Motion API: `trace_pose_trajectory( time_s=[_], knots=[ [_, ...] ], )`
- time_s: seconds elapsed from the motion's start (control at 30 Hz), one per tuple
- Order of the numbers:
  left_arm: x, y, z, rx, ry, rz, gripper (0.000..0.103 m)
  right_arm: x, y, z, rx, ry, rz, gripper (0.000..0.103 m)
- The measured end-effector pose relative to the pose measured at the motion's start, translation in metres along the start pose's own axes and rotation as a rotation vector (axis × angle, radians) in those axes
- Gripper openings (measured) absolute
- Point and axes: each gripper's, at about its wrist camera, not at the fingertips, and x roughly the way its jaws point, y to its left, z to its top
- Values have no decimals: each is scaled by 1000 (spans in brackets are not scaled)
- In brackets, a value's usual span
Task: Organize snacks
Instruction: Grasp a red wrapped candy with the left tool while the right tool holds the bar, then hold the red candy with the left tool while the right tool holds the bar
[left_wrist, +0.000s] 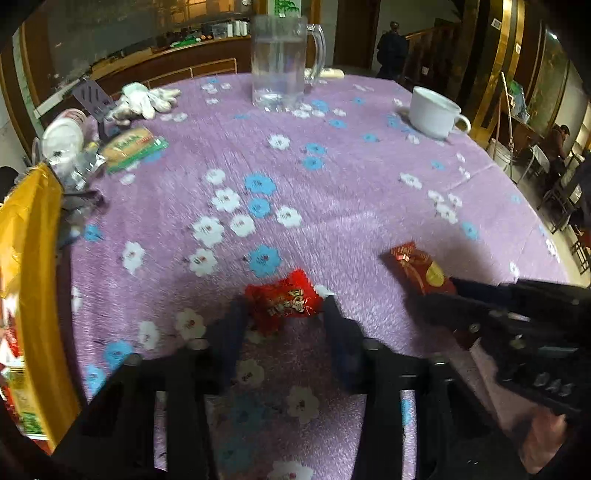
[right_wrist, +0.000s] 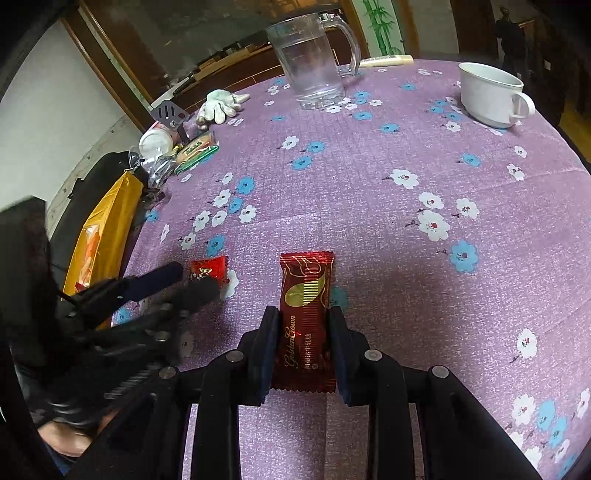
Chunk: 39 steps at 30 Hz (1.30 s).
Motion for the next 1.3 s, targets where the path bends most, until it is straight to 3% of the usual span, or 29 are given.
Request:
trace_pose_trajectory(
  time_s=[0.17,0.6,1.3],
  knots=[
    [-2,7,-3,-20,-52,-8,18,1,3,-1,-11,0,-7,28],
    [-18,6,-1,-6,-118,-57,17,-3,18,-3,-77,-46,-27,28],
    [-43,-5,-3,83,-270,100,18,-5,21,-3,-98,-76,-45,28]
  ],
)
